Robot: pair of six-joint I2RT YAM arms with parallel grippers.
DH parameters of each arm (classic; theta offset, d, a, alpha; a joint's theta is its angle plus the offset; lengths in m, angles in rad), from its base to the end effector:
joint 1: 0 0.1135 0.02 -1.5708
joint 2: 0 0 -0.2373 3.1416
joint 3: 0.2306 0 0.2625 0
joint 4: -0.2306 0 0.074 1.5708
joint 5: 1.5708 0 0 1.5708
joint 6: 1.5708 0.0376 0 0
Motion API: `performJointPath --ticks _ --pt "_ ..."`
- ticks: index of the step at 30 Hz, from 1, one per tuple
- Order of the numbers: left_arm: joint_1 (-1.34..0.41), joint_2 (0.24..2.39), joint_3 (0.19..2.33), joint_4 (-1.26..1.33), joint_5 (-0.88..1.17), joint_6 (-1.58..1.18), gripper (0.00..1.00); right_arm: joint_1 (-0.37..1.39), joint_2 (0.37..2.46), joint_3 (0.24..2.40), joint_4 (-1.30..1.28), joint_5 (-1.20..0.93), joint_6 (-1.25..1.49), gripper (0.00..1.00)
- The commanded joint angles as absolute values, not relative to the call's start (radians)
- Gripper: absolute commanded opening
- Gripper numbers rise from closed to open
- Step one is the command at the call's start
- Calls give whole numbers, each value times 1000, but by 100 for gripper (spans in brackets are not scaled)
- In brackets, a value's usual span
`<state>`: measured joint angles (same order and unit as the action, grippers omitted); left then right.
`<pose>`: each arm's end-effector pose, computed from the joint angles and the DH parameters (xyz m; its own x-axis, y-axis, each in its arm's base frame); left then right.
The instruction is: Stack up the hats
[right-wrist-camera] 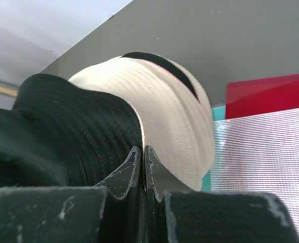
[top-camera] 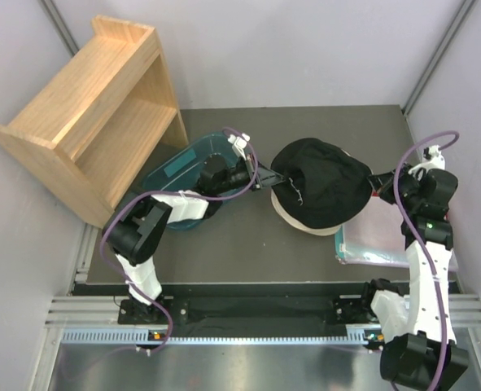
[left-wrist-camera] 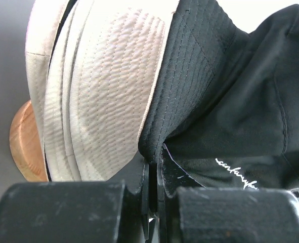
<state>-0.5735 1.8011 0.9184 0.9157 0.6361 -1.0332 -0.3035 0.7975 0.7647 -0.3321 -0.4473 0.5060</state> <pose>0.3130 -0.2287 0.1887 -0.7891 -0.3129 -0.5286 0.5027 0.1657 -0.8484 0.2076 -0.0480 0.2964 -0.3541 0.5689 -0.7423 0.0635 0.8065 0.5878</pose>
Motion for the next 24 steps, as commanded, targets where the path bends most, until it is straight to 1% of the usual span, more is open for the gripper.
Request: performJointPath --ticks 1,6,10,15,18,24 --pt "-566 1826 937 890 609 -987 0 -324 836 704 -296 -239 436 0" --pt "-577 1780 937 712 511 -843 0 -322 861 644 -250 -207 443 0" --pt "-588 1749 948 566 431 -775 0 -319 876 606 -229 -129 430 0" --pt "-598 1740 963 471 354 -723 0 -278 916 577 -216 -20 414 0" --pt "-606 1758 985 397 313 -701 0 -250 965 549 -192 -6 423 0" --pt "-609 1738 966 356 246 -690 0 -222 1002 529 -161 48 440 0"
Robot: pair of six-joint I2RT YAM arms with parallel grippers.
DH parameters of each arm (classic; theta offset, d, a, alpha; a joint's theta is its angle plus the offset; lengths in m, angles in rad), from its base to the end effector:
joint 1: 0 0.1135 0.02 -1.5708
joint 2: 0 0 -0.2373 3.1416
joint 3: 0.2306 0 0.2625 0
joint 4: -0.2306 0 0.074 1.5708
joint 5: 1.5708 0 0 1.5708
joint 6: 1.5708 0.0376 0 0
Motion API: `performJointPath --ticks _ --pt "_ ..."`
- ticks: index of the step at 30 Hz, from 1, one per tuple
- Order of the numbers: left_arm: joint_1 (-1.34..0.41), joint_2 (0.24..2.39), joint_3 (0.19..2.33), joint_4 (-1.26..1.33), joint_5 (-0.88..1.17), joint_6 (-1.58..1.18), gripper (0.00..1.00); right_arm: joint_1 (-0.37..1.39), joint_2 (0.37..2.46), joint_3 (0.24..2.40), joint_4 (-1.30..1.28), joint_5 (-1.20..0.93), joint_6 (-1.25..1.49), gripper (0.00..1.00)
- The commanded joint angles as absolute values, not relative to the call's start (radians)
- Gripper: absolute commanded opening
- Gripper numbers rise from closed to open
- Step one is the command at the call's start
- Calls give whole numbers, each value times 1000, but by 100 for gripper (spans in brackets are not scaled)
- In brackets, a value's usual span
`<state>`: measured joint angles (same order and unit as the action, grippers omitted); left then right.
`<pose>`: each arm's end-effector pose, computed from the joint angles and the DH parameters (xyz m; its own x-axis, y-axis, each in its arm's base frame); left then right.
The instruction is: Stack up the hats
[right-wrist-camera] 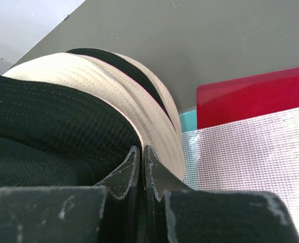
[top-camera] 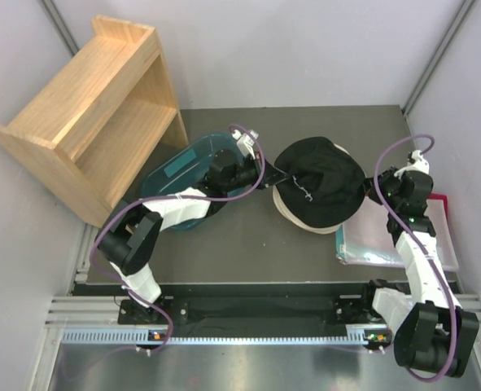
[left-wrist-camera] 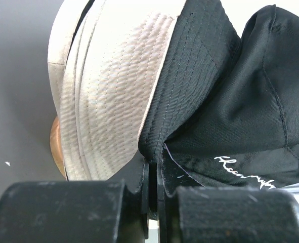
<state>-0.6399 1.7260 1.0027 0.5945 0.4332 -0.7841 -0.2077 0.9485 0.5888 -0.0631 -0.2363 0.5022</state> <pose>0.3076 -0.2486 0.2099 -0.6915 -0.2843 -0.6641 0.5474 0.3936 -0.7385 0.2394 -0.0415 0.2272 -0.3560 0.5533 -0.7531 0.1859 0.8317 0.5232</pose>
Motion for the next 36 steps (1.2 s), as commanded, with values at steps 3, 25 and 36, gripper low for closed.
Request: performJointPath --ticks 3,25,36 --pt "-612 1720 971 338 219 -675 0 -221 980 538 -172 49 443 0" --pt "-591 1296 968 35 -64 -493 99 -245 845 824 -382 91 361 100" --pt "-589 1236 920 97 67 -465 99 -249 790 861 -383 -23 360 100"
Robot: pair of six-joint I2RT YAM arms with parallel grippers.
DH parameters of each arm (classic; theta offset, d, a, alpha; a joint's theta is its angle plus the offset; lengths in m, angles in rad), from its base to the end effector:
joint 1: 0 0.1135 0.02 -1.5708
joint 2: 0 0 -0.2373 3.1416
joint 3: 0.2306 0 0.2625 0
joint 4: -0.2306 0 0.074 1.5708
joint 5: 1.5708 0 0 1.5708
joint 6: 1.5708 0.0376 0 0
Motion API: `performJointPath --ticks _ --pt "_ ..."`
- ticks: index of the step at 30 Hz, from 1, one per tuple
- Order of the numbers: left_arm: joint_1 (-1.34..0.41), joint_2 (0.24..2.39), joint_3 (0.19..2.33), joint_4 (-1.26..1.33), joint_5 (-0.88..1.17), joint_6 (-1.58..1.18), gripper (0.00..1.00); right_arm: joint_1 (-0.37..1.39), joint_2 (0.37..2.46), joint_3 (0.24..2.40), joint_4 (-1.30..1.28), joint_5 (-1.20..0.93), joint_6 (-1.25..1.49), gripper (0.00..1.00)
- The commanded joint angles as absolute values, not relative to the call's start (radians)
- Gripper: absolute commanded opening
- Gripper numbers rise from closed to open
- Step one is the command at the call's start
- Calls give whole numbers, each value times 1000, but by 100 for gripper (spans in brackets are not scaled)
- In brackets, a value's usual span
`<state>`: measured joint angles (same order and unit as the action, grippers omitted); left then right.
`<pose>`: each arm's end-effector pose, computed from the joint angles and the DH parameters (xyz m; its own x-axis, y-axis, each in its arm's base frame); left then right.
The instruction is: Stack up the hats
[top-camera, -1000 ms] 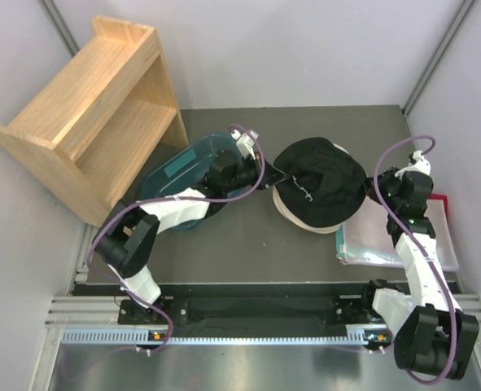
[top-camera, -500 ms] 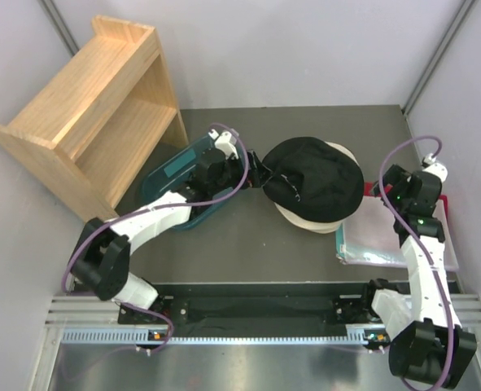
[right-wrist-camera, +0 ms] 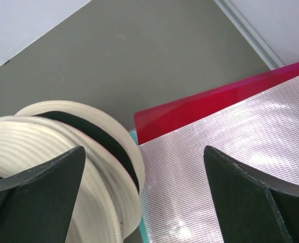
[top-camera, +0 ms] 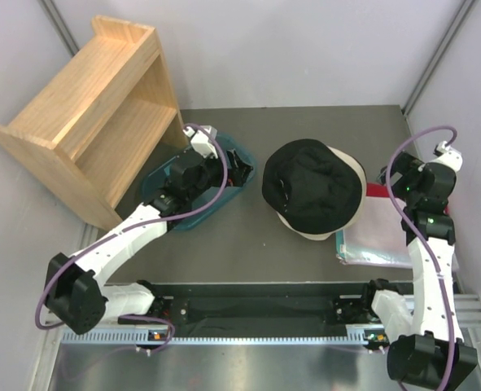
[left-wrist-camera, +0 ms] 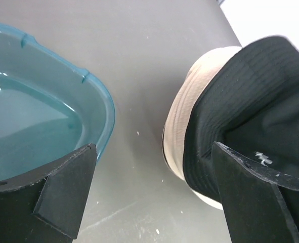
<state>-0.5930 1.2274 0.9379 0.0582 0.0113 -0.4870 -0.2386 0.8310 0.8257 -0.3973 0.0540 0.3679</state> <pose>0.2575 -0.1740 0.2959 -0.4338 -0.2720 -0.8590 0.4130 0.7873 -0.4578 0.2118 -0.0536 0.3037 -0.2530 0.4311 -0.8661 0.4022 0.8611 0.3112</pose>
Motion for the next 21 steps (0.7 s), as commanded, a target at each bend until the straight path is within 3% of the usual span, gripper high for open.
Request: performJointPath --ticks 1,10,21 --pt "-589 1241 919 113 75 -474 99 -247 782 859 -380 -37 362 100" --pt "-589 1314 931 210 142 -514 99 -249 718 862 -377 -227 399 100" --pt "-626 1479 986 353 207 -563 99 -247 768 721 -244 -508 489 98"
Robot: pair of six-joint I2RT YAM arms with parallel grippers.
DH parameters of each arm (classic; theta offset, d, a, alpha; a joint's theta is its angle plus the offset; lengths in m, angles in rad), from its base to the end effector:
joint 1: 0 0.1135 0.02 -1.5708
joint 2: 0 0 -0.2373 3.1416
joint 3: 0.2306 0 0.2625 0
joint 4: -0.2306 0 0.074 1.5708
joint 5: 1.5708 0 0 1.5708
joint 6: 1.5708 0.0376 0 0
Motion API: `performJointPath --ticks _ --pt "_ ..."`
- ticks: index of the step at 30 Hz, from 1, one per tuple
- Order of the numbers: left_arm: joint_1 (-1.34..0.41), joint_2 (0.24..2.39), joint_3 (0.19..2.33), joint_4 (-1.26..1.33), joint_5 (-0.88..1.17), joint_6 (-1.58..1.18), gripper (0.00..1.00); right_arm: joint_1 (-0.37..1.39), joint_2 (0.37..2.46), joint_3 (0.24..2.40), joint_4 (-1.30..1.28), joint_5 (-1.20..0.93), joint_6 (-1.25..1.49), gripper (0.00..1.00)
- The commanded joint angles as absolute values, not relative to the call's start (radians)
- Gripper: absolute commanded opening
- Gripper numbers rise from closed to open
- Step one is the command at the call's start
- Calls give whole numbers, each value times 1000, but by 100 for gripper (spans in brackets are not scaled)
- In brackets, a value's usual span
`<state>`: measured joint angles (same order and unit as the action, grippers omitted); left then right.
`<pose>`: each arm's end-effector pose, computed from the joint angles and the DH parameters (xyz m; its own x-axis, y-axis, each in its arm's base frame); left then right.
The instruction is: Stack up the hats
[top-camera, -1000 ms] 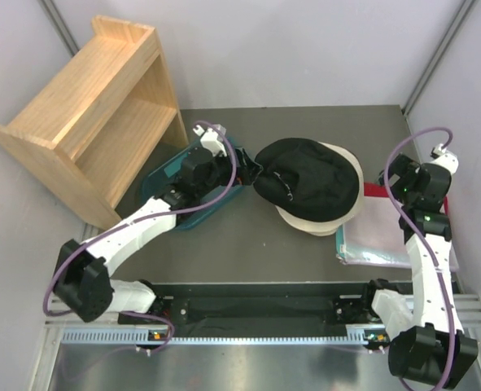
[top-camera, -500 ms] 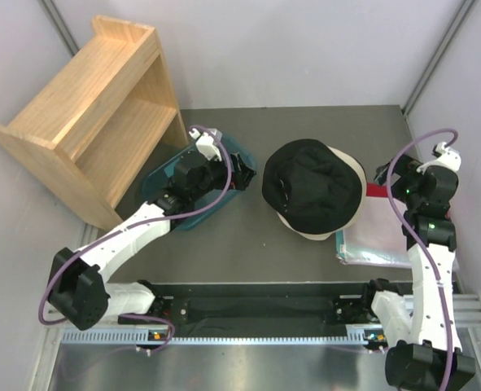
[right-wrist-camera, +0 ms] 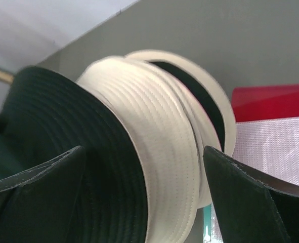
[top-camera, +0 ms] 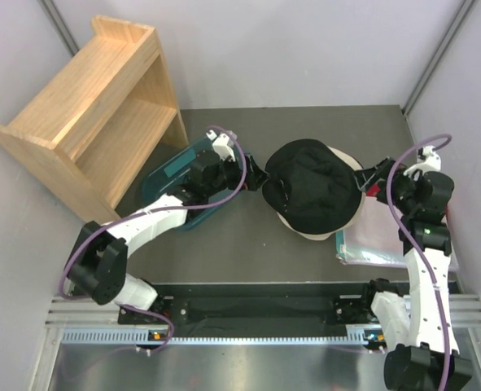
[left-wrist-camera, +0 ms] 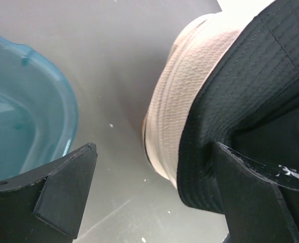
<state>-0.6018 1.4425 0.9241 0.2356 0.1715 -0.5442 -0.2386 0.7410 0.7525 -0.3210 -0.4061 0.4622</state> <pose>0.2832 -0.2023 0.2434 -0.5555 -0.2373 -0.7969 0.4737 0.6973 -0.5379 0.2009 -0.0336 0.3036 -0.3311 0.5021 -0.7989 -0.0009 0.8465 0.5324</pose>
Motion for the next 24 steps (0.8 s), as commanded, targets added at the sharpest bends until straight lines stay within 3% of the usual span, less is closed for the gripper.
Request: performJointPath --ticks 1,13,24 --pt "-629 1488 998 356 207 -563 99 -247 776 716 -250 -508 483 98" --pt "-673 1651 1065 342 195 -557 99 -247 835 701 -307 -364 417 98" --pt "-673 1465 1040 236 94 -505 99 -253 842 811 -347 -373 406 100"
